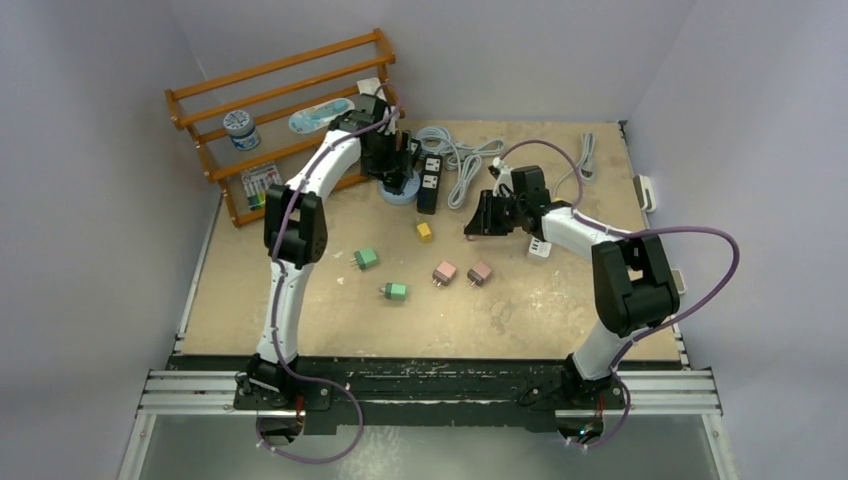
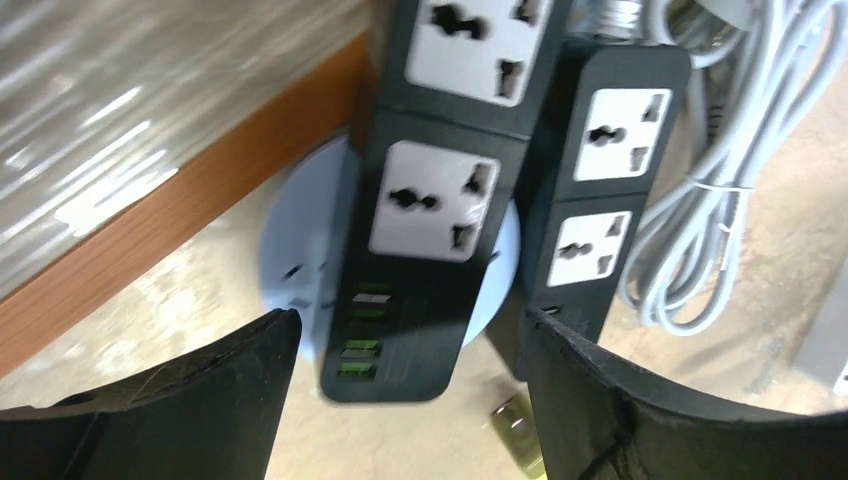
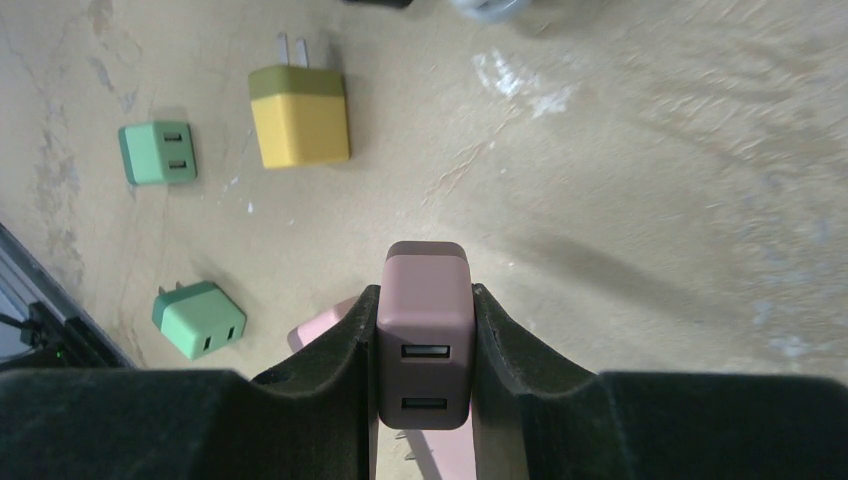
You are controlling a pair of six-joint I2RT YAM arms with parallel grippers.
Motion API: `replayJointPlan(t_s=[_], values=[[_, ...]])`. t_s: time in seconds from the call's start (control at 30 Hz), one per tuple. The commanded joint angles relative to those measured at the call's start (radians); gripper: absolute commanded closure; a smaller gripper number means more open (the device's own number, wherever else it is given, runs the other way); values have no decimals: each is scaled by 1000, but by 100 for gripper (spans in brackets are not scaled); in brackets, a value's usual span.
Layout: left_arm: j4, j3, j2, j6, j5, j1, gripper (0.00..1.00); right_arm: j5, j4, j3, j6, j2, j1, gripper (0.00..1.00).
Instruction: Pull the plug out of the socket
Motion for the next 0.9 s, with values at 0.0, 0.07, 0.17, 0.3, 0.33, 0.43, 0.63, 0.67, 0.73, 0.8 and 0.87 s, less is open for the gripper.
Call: replayJointPlan(t_s=[0.0,0.07,0.17,0.3,0.33,0.43,0.63,0.67,0.73,0.8,0.87], values=[[4,-115,-202,-43,-153,34,19,13,-40,25,-2,0,24,83],[93,-267,-299,-107,-145,34,18,6,-43,33,4,11,28,73],[144,-380,-426,-159,-156,33,17,17,-39,37,9,24,31,62],[179,-501,-542,-203,-178,33,16,15,-59,24,0,30,37,51],[201,-541,-563,-226,-162,33,16,13,-62,18,-3,29,42,47],[283,-671,-605,-262,-125,33,15,7,-70,-1,-11,28,55,42],[408,-687,-642,-298,-206,32,14,223,-98,36,10,-110,54,29],[437,-660,-651,-316,-212,33,14,280,-83,53,29,-144,53,22],[464,-591,-664,-375,-251,31,13,334,-75,95,38,-179,31,9],[462,-531,-683,-455,-319,30,13,340,-187,200,51,-150,-34,9],[459,-497,-714,-533,-382,30,13,369,-308,292,49,-112,-94,10]])
